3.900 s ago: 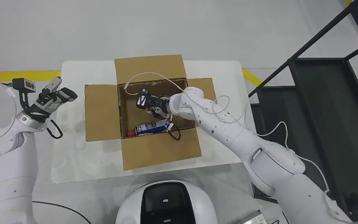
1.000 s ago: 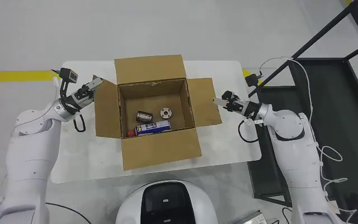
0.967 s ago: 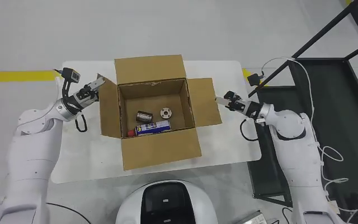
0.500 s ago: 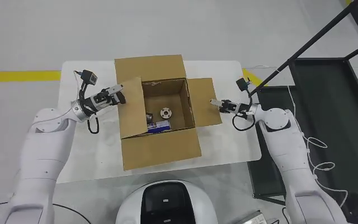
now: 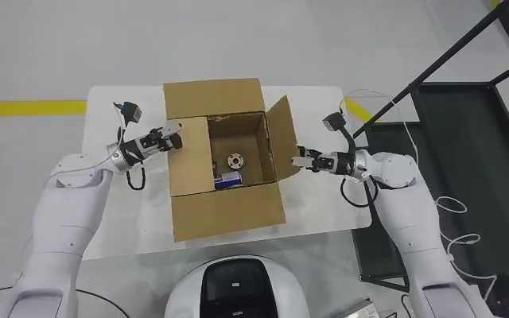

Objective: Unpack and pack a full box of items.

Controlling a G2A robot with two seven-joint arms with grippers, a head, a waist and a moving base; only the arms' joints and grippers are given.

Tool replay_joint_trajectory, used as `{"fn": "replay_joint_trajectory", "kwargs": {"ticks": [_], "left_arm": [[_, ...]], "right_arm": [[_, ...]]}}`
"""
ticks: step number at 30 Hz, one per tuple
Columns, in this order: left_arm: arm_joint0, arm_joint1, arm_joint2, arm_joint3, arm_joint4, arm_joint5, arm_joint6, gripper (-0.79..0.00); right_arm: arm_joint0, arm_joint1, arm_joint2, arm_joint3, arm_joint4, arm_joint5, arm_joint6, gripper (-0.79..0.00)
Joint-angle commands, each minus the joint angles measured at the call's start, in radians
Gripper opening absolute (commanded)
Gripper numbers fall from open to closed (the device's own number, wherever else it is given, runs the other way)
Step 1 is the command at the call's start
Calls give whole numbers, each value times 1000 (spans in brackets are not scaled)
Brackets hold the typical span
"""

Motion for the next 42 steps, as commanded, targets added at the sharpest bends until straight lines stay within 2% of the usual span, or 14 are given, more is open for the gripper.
{"fn": "replay_joint_trajectory", "kwargs": {"ticks": [1,10,16,21,25,30,36,42], "left_arm": [[-1,0,0,-1,-1,-3,7,0],[-10,12,-38,26,-14,-9,19,0],[-36,21,-50,35,5,-16,-15,0],[-52,18,-29,26,3,-9,-24,0],[-61,17,-22,35,-16,-7,-34,0],[-114,31,-76,89,-27,-16,-26,0],[-191,44,-126,184,-68,-4,-30,0],[-262,27,-75,311,-39,-59,-5,0]], "right_arm": [[11,-3,-40,-29,-21,14,-10,0],[141,-35,-262,-5,-251,75,-148,0],[162,-38,-314,-21,-411,102,-212,0],[146,-33,-330,-50,-498,135,-237,0],[139,-32,-341,-59,-506,143,-242,0],[132,-28,-326,-87,-408,130,-221,0],[61,2,-206,-148,-270,121,-141,0],[-43,36,-73,-143,-179,140,-57,0]]}}
